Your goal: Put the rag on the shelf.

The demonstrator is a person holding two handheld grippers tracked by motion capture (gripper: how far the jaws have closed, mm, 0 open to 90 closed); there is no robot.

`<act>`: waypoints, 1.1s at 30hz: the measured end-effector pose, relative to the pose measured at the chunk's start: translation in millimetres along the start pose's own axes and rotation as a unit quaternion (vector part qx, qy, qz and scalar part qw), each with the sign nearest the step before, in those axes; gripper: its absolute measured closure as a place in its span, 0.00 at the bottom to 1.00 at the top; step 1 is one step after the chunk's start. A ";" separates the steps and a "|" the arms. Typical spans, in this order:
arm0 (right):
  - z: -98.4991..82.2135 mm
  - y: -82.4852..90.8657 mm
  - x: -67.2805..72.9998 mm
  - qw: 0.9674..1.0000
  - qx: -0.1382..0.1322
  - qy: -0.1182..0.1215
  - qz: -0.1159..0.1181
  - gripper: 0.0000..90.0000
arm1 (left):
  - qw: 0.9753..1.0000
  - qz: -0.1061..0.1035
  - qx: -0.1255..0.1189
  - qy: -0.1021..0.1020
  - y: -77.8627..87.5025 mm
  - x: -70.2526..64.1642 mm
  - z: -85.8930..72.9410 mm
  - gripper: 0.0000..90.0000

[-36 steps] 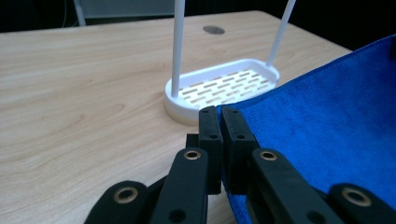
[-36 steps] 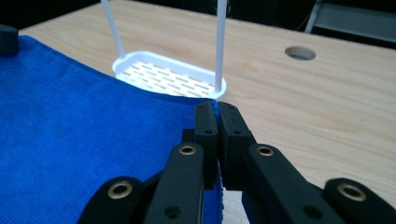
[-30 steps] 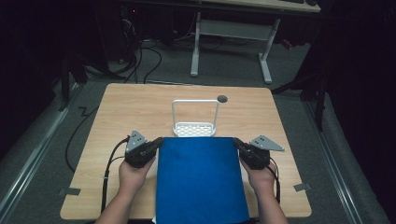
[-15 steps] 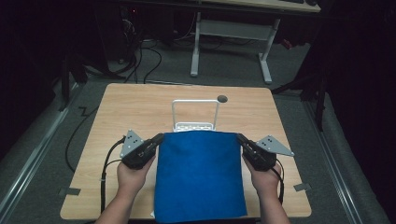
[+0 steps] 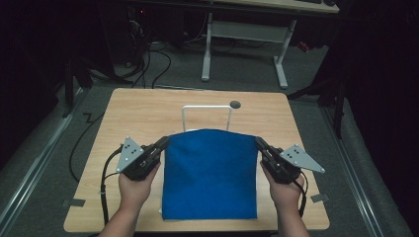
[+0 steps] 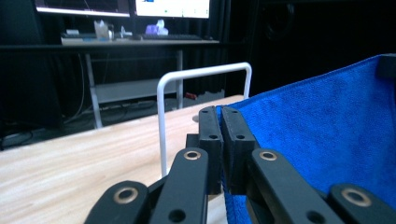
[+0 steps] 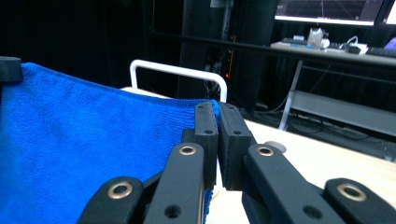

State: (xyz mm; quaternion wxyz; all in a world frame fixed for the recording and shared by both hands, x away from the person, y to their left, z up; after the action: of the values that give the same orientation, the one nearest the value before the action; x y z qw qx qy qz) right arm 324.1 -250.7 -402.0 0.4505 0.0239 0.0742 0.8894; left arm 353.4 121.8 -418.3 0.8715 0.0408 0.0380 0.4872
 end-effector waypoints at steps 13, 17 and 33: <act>11.0 8.2 5.4 1.000 -0.027 0.005 -0.002 0.98 | 1.000 0.005 -0.012 -0.003 5.7 1.3 5.8 0.98; 10.3 6.1 6.2 1.000 -0.024 0.011 -0.002 0.98 | 1.000 0.002 -0.014 0.000 3.7 0.7 6.2 0.98; 60.4 10.4 -15.9 0.998 -0.063 0.012 -0.021 0.98 | 0.998 0.008 -0.052 -0.031 -7.4 10.2 71.1 0.99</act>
State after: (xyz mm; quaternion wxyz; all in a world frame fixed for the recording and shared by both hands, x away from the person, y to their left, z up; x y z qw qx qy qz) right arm 331.8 -262.9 -340.4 0.4690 -0.0170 0.0237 0.8827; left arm 372.5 124.3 -348.7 0.8695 0.0106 -0.0149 0.4936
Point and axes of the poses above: each handheld gripper's, and its own axes: y roughly backward along the jaws, z roughly out of its top, x roughly to its left, the point moved 2 cm from there along -y, roughly forward along the jaws, and after that the axes turned 9 degrees about z, right-handed, at the moved point
